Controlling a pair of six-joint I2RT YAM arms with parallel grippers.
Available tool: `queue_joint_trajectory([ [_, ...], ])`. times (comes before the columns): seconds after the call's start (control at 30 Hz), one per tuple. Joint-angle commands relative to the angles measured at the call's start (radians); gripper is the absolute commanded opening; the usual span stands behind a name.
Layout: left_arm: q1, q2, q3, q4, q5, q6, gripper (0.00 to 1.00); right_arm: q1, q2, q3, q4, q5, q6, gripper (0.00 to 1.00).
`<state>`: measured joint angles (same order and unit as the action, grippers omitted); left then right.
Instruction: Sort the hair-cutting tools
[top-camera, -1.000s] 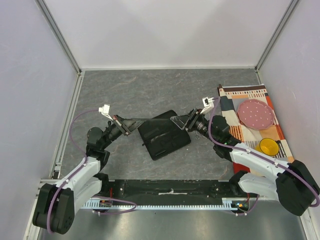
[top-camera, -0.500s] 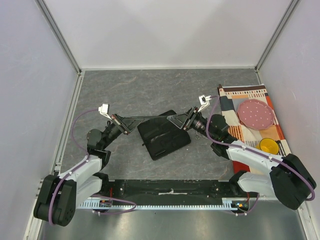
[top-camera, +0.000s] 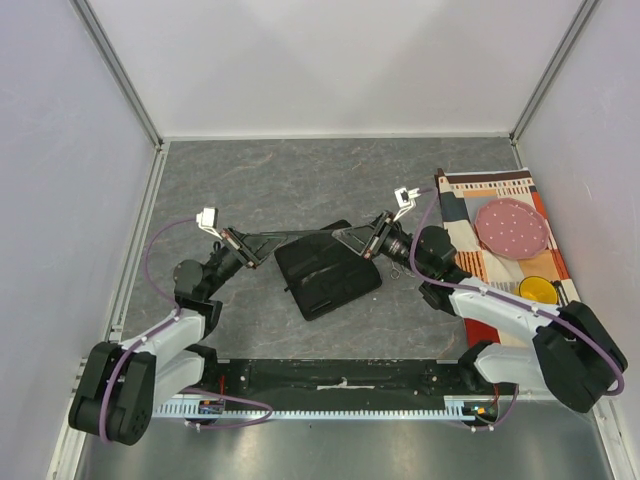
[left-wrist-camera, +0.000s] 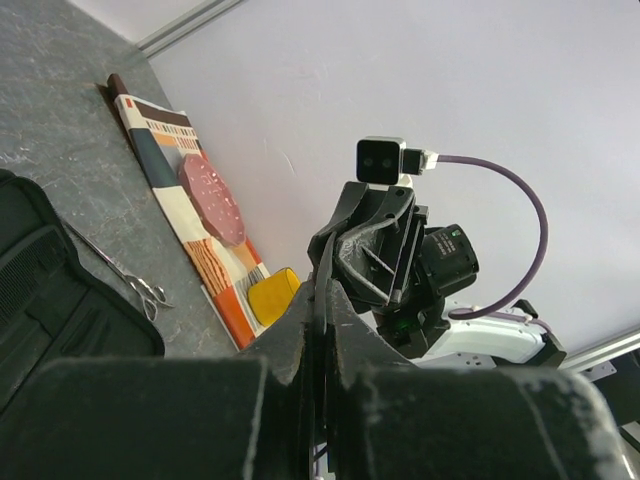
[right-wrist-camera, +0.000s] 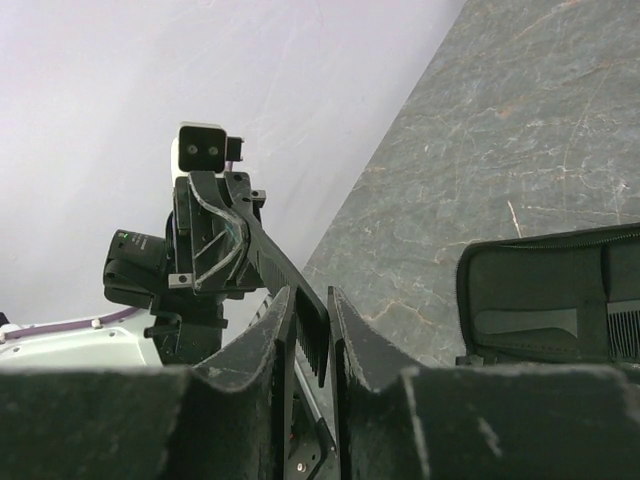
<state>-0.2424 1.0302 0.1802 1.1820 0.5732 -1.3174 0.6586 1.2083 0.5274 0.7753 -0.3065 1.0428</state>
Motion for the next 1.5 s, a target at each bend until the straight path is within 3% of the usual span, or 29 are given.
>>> queue_joint_trajectory([
  [0.0,0.003,0.021,-0.001,0.068,-0.021,-0.025,0.02,0.001,0.026,0.051,0.107,-0.055,0.026,0.24],
  [0.1,0.003,0.036,0.004,0.088,-0.018,-0.031,0.02,0.001,0.039,0.059,0.114,-0.063,0.028,0.15],
  [0.13,0.003,0.037,0.005,0.091,-0.016,-0.034,0.02,-0.001,0.039,0.06,0.116,-0.065,0.028,0.03],
  [0.27,0.003,0.036,0.011,0.052,-0.013,-0.022,0.06,0.001,0.031,0.065,0.11,-0.066,0.013,0.0],
  [0.33,0.003,0.013,0.019,-0.008,-0.01,0.012,0.25,-0.001,0.02,0.069,0.067,-0.057,-0.003,0.0],
  [0.37,0.003,-0.001,0.027,-0.075,-0.013,0.029,0.46,-0.001,0.004,0.075,0.047,-0.049,-0.03,0.0],
  [0.4,0.003,-0.018,0.034,-0.129,-0.022,0.049,0.57,-0.002,-0.009,0.082,0.018,-0.034,-0.05,0.0],
  [0.43,0.003,-0.039,0.042,-0.189,-0.033,0.102,0.89,-0.004,-0.021,0.091,-0.061,-0.023,-0.079,0.0],
  [0.47,0.003,-0.094,0.062,-0.255,-0.05,0.134,0.99,-0.011,-0.039,0.111,-0.103,-0.016,-0.102,0.0],
  [0.5,0.003,-0.125,0.076,-0.444,-0.102,0.168,0.99,-0.017,-0.047,0.121,-0.143,-0.01,-0.143,0.0],
  [0.6,0.003,-0.263,0.139,-0.808,-0.258,0.305,1.0,-0.068,-0.065,0.141,-0.247,-0.022,-0.184,0.0],
  [0.7,0.003,-0.355,0.177,-1.005,-0.419,0.378,1.0,-0.134,-0.067,0.177,-0.332,-0.042,-0.228,0.0],
  [0.73,0.003,-0.358,0.189,-1.112,-0.449,0.409,1.0,-0.148,-0.064,0.186,-0.382,-0.04,-0.26,0.0],
  [0.83,0.003,-0.302,0.232,-1.232,-0.499,0.455,1.0,-0.195,-0.03,0.246,-0.502,-0.046,-0.329,0.0],
  [0.93,0.003,-0.218,0.219,-1.231,-0.495,0.446,0.97,-0.217,0.032,0.313,-0.603,-0.048,-0.429,0.0],
  [1.2,0.002,-0.026,0.153,-1.04,-0.483,0.425,0.84,-0.232,0.115,0.41,-0.757,-0.048,-0.63,0.0],
  [1.33,0.003,0.056,0.125,-0.922,-0.46,0.409,0.81,-0.247,0.129,0.434,-0.812,-0.071,-0.685,0.0],
  [1.47,0.002,0.126,0.128,-0.828,-0.437,0.409,0.72,-0.264,0.131,0.434,-0.817,-0.1,-0.695,0.0],
])
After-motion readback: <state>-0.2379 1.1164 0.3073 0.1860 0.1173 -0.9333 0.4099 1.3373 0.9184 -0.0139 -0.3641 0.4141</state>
